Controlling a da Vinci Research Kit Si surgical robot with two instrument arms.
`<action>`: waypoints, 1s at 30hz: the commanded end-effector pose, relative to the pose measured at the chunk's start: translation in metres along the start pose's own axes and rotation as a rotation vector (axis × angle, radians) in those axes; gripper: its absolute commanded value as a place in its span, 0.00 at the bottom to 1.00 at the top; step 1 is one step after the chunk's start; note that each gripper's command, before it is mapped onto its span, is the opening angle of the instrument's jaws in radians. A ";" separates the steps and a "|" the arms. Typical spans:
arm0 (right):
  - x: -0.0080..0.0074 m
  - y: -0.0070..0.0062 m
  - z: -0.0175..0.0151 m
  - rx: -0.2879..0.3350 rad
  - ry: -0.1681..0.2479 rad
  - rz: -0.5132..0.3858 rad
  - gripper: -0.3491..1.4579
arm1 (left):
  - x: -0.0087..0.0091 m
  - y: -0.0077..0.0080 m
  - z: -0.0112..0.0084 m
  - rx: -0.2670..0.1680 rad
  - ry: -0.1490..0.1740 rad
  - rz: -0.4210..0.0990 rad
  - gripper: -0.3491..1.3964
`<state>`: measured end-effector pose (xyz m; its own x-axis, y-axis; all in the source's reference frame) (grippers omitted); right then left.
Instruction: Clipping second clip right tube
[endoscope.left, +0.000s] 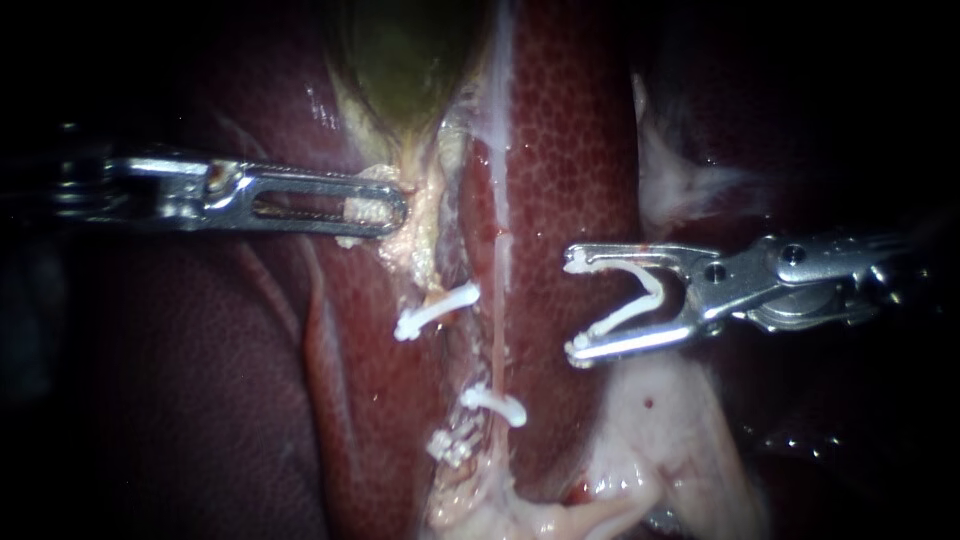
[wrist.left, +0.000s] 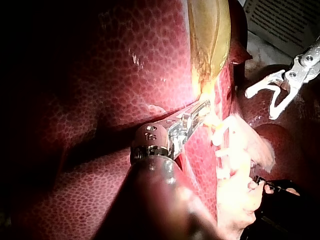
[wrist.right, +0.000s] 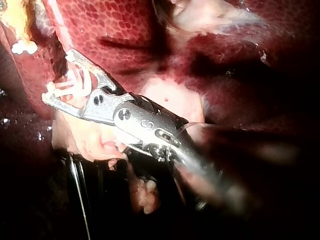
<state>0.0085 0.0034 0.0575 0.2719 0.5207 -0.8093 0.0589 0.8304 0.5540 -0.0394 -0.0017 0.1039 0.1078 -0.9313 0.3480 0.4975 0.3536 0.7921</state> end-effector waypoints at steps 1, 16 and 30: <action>0.0000 0.0000 0.0000 0.000 0.000 0.000 0.52 | 0.0000 0.0000 0.0000 0.000 0.000 0.000 0.00; -0.0001 0.0000 0.0000 0.000 0.000 0.000 0.52 | -0.0037 -0.0011 -0.0053 0.000 -0.014 -0.022 0.00; -0.0024 0.0000 0.0017 0.012 -0.004 -0.020 0.52 | -0.0050 -0.0017 -0.0075 -0.004 -0.040 -0.028 0.00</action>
<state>0.0097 0.0015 0.0603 0.2797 0.5033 -0.8176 0.0780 0.8368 0.5419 -0.0343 0.0017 0.0970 0.0589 -0.9368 0.3449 0.5027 0.3264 0.8005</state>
